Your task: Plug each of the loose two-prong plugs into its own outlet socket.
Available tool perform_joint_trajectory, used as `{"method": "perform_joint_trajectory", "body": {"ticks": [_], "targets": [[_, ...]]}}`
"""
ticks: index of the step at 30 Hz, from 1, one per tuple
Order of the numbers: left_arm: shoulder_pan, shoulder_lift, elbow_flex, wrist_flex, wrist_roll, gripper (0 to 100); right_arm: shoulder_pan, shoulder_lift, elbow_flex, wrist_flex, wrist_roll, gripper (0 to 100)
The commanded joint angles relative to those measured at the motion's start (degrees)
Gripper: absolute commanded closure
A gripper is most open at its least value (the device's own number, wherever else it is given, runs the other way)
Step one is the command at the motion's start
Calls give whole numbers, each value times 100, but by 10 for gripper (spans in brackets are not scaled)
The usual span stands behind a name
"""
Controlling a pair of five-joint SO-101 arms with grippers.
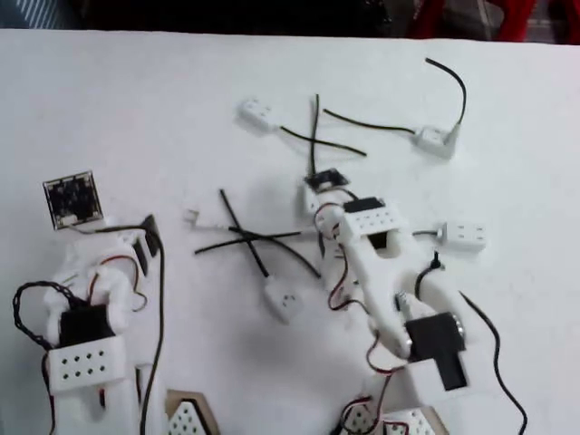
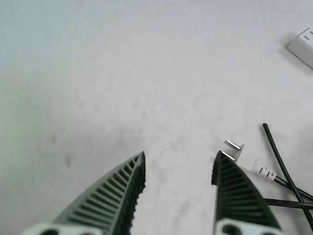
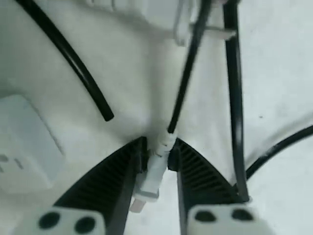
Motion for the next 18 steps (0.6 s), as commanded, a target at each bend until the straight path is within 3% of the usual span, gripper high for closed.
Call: {"method": "perform_joint_trajectory", "body": {"ticks": [1, 12, 18], "targets": [[-48, -13, -35, -114, 9, 770, 4, -22, -70, 101, -18, 959], [-48, -13, -35, -114, 9, 770, 13, -75, -193, 338, -18, 979], [-31, -13, -35, -114, 9, 770, -13, -75, -510, 971, -53, 905]]}}
